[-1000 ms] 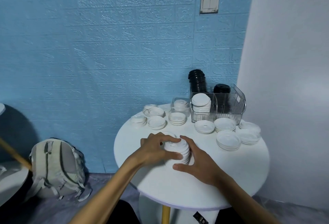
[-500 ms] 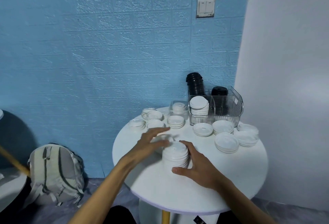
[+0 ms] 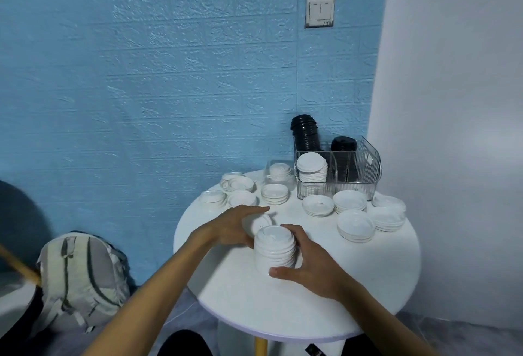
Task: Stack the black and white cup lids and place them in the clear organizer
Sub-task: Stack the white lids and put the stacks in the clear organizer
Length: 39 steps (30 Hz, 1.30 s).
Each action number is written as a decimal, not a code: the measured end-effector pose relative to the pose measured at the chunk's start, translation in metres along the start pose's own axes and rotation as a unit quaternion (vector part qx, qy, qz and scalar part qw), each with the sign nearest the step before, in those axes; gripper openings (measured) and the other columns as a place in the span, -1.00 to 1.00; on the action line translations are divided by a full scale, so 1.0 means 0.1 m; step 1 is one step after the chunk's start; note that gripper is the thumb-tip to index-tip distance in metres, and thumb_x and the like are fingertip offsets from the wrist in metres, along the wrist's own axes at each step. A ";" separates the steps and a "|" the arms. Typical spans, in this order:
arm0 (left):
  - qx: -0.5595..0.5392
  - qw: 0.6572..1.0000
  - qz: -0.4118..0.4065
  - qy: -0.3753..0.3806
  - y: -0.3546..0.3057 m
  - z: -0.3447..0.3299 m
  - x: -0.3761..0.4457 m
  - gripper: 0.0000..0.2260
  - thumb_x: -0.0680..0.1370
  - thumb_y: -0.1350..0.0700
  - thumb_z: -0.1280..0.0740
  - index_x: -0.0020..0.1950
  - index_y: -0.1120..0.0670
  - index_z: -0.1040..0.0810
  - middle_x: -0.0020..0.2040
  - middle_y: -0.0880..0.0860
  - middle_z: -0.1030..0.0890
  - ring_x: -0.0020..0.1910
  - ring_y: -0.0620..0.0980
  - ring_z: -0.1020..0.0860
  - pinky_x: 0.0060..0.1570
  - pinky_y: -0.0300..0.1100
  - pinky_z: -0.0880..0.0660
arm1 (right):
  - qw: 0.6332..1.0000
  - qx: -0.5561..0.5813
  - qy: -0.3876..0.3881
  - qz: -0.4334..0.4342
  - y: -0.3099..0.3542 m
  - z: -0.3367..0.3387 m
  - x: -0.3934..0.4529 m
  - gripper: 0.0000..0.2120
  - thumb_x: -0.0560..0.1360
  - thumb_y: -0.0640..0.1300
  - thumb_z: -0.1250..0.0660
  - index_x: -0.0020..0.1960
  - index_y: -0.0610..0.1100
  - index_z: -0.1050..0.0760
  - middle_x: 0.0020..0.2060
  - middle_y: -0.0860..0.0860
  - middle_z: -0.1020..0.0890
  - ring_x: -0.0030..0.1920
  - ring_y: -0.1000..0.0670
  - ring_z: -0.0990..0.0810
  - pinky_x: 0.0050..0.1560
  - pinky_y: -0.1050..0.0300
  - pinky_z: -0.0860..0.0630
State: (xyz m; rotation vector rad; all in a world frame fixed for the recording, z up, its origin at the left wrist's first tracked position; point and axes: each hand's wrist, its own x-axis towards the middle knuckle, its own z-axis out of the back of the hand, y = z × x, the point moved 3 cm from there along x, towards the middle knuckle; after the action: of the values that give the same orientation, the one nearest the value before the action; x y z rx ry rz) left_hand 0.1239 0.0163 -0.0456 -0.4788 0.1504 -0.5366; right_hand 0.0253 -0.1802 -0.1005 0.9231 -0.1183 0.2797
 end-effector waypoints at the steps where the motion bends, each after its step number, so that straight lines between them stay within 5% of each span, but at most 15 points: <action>1: 0.011 1.000 0.000 -0.004 -0.01 0.00 0.00 -0.19 0.40 0.17 -0.60 0.58 -0.10 -0.33 0.36 -0.23 -0.34 0.35 -0.26 -0.28 0.18 -0.49 -0.19 | 1.000 0.000 0.000 0.000 0.00 0.00 0.00 -0.16 0.26 0.32 -0.56 0.41 0.28 -0.23 0.28 0.37 -0.51 0.29 0.28 -0.48 0.38 0.14 -0.42; 6: 0.067 0.997 0.022 -0.002 0.03 -0.02 0.01 -0.17 0.37 -0.04 -0.61 0.57 -0.13 -0.31 0.55 -0.01 -0.37 0.52 -0.01 -0.33 0.46 -0.18 -0.27 | 1.000 0.005 0.002 -0.007 -0.01 -0.01 0.00 -0.16 0.26 0.30 -0.57 0.41 0.27 -0.22 0.26 0.37 -0.51 0.27 0.29 -0.49 0.36 0.15 -0.43; 13: 0.112 0.993 0.003 -0.035 0.08 0.06 -0.03 -0.21 0.32 -0.21 -0.58 0.48 -0.20 -0.31 0.33 0.01 -0.51 0.31 0.05 -0.47 0.25 -0.12 -0.42 | 1.000 0.004 0.000 -0.005 0.00 -0.01 0.00 -0.16 0.26 0.31 -0.58 0.42 0.27 -0.22 0.26 0.37 -0.52 0.28 0.29 -0.49 0.37 0.15 -0.43; 15: 0.042 0.994 -0.018 -0.100 0.13 0.12 -0.05 -0.28 0.29 -0.25 -0.53 0.40 -0.32 -0.33 0.26 -0.01 -0.51 0.26 0.02 -0.48 0.22 -0.16 -0.43 | 1.000 0.002 -0.002 -0.004 0.00 -0.01 0.00 -0.15 0.26 0.33 -0.57 0.42 0.27 -0.22 0.26 0.36 -0.52 0.29 0.28 -0.49 0.37 0.14 -0.43; 17: -0.126 0.975 -0.035 -0.177 0.11 0.16 -0.11 -0.42 0.31 -0.06 -0.52 0.29 -0.31 -0.45 0.18 -0.03 -0.53 0.13 0.00 -0.52 0.08 -0.27 -0.48 | 1.000 -0.002 -0.004 -0.004 -0.01 0.00 0.00 -0.14 0.25 0.35 -0.55 0.42 0.28 -0.21 0.27 0.37 -0.52 0.29 0.28 -0.48 0.38 0.15 -0.42; 20: -0.416 0.882 -0.022 -0.219 -0.05 0.07 -0.24 -0.49 0.29 0.14 -0.49 0.19 -0.14 -0.50 0.16 0.05 -0.58 0.04 -0.01 -0.59 0.00 -0.12 -0.62 | 1.000 -0.002 -0.005 -0.002 0.00 -0.01 0.00 -0.15 0.25 0.34 -0.56 0.42 0.29 -0.21 0.26 0.38 -0.52 0.28 0.30 -0.48 0.37 0.18 -0.42; 24: -0.490 0.842 -0.034 -0.223 -0.24 -0.21 -0.36 -0.43 0.28 0.23 -0.55 0.18 -0.01 -0.37 0.02 0.06 -0.57 -0.21 -0.18 -0.55 -0.17 -0.24 -0.55 | 1.000 0.005 -0.006 0.000 0.02 -0.01 -0.01 -0.17 0.27 0.30 -0.57 0.41 0.29 -0.24 0.24 0.40 -0.53 0.26 0.32 -0.49 0.34 0.19 -0.44; 27: -0.524 0.820 -0.056 -0.221 -0.32 -0.37 -0.39 -0.31 0.15 0.17 -0.63 0.15 0.01 -0.33 0.03 0.11 -0.60 -0.14 -0.14 -0.62 -0.14 -0.24 -0.58 | 1.000 0.008 -0.005 0.000 0.03 0.00 -0.01 -0.17 0.27 0.29 -0.57 0.42 0.28 -0.24 0.24 0.41 -0.53 0.25 0.32 -0.50 0.34 0.16 -0.45; 31: -0.502 0.832 -0.069 -0.227 -0.31 -0.59 -0.40 -0.39 0.18 0.24 -0.71 -0.02 -0.02 -0.39 0.12 0.15 -0.66 0.05 0.12 -0.63 0.12 0.24 -0.60 | 1.000 0.013 -0.007 0.004 0.05 0.01 -0.02 -0.16 0.28 0.30 -0.57 0.43 0.25 -0.24 0.28 0.38 -0.53 0.29 0.32 -0.49 0.36 0.15 -0.45; 33: -0.482 0.845 -0.068 -0.223 -0.29 -0.63 -0.43 -0.44 0.20 0.27 -0.71 -0.07 -0.03 -0.40 0.15 0.15 -0.65 0.08 0.14 -0.63 0.16 0.33 -0.54 | 1.000 0.013 -0.006 0.007 0.06 0.00 -0.02 -0.17 0.30 0.28 -0.57 0.44 0.25 -0.24 0.28 0.41 -0.51 0.30 0.34 -0.47 0.36 0.18 -0.43; 37: -0.460 0.863 -0.071 -0.195 -0.35 -0.61 -0.52 -0.45 0.23 0.26 -0.68 0.00 0.13 -0.39 0.07 -0.06 -0.68 -0.01 -0.06 -0.62 0.01 -0.09 -0.61 | 1.000 0.021 -0.004 0.006 0.07 0.00 -0.03 -0.19 0.30 0.27 -0.58 0.42 0.24 -0.25 0.27 0.41 -0.52 0.29 0.34 -0.48 0.35 0.17 -0.45; 39: -0.467 0.862 -0.070 -0.187 -0.39 -0.59 -0.56 -0.49 0.27 0.12 -0.68 -0.03 0.13 -0.40 0.09 -0.06 -0.68 0.01 -0.03 -0.62 0.03 -0.09 -0.59 | 0.999 0.031 -0.003 0.011 0.07 -0.01 -0.04 -0.18 0.32 0.25 -0.58 0.44 0.23 -0.22 0.28 0.40 -0.52 0.30 0.32 -0.48 0.36 0.18 -0.45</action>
State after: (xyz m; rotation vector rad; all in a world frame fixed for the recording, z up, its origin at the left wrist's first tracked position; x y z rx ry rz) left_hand 0.0432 -0.0077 -0.0784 -1.5457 -0.0116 -0.4771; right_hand 0.0194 -0.1764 -0.0962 0.9841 -0.1260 0.3021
